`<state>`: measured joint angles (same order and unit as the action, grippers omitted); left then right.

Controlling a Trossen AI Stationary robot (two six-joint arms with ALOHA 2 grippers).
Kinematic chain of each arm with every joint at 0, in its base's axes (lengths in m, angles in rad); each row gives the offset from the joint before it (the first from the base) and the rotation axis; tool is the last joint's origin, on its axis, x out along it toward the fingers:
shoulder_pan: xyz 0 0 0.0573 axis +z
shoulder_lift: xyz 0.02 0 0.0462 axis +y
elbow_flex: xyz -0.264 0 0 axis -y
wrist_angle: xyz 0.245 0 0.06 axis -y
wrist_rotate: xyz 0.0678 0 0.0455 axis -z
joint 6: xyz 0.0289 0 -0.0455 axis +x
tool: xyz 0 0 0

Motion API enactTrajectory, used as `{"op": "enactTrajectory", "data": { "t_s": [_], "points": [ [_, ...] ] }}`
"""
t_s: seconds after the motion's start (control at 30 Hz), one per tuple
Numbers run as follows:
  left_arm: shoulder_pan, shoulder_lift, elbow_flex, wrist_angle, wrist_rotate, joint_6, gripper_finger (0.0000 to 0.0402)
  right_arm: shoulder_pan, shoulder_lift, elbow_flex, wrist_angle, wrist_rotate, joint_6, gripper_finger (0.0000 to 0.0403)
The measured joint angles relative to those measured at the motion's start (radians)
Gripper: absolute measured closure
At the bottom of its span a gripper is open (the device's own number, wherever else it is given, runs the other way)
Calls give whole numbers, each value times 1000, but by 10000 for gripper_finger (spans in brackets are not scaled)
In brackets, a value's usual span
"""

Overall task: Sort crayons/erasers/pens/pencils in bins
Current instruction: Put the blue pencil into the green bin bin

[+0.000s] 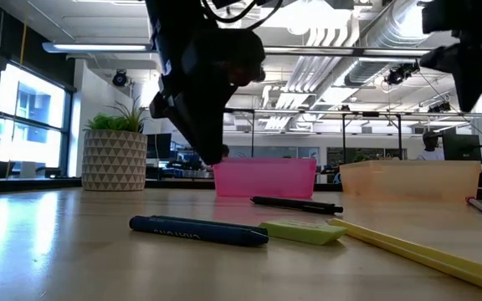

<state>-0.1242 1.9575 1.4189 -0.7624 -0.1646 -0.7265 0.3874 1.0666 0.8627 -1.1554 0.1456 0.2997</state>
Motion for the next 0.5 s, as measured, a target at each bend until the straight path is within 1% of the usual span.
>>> {"op": "enactTrajectory", "data": {
  "t_s": [0.07, 0.17, 0.33, 0.5],
  "points": [
    [0, 0, 0, -15, -2, -6, 353, -11, 0, -40, 25, -28, -76, 269],
    [0, 0, 0, -35, -4, -20, 353, -15, 1, -107, 78, -39, -146, 269],
    [1, 0, 0, -38, -5, -25, 353, -23, 12, -106, 88, -39, -160, 269],
    [6, 0, 0, -35, -5, -31, 353, -23, 23, -106, 92, -71, -170, 269]
  ]
}}
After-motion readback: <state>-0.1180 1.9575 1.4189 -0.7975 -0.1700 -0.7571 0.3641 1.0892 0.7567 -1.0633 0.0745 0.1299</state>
